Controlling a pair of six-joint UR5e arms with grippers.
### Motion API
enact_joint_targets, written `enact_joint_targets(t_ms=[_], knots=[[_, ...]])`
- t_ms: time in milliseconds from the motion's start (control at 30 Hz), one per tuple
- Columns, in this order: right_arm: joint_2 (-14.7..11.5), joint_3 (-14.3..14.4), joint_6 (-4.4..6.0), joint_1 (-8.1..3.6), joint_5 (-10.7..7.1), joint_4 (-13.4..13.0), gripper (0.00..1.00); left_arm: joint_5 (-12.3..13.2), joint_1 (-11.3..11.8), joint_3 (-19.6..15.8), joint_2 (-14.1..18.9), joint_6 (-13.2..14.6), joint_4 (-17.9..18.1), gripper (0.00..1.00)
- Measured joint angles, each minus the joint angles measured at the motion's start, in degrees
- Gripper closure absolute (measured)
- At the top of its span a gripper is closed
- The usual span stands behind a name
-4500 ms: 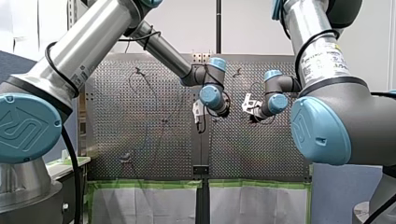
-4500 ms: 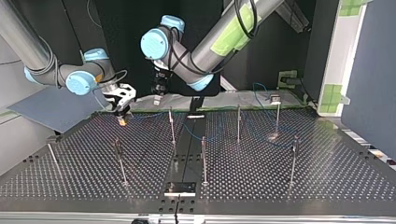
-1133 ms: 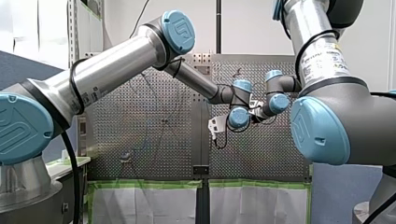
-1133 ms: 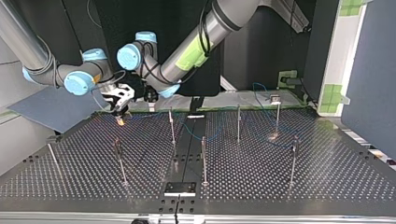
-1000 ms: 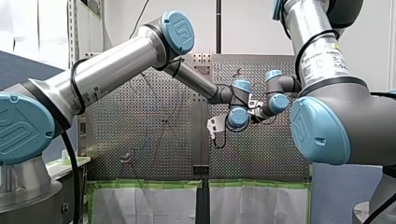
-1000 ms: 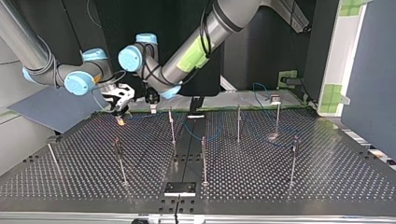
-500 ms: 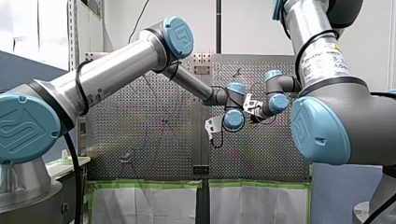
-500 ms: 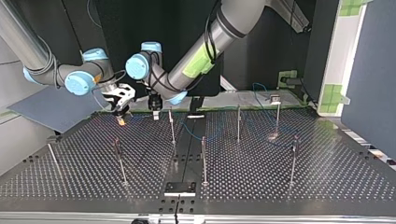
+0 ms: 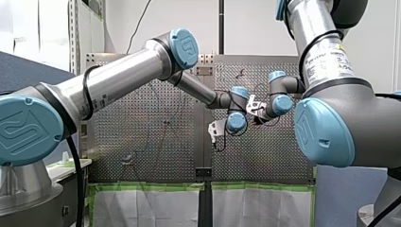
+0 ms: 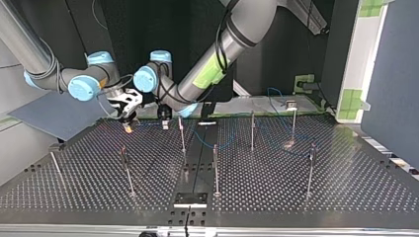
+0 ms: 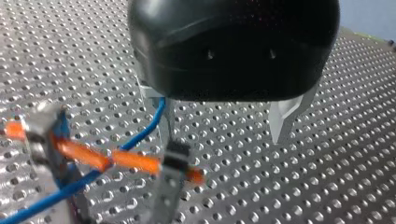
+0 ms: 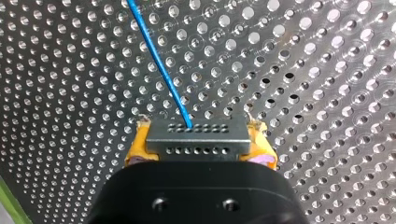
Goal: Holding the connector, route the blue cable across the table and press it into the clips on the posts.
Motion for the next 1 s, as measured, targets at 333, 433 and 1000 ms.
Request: enact_joint_targets(t_ms=[333,433,1000], knots=[[0.0,-0.3,0.1,-0.09,-1.55,0.3,1.0,-3.0,-0.2,0.3,0.0,0.6,-0.5,0.97],[-0.1,-0.6,0.01,-0.11,-1.71,0.8,1.0,-3.7,-0.2,0.3,0.1,0.1,-0.5,1.0],[-3.8,-2.0,0.73,-0.68,-2.38,4.9,1.0,-5.0,-1.1,0.2,6.1,-2.5,-4.5,1.0]])
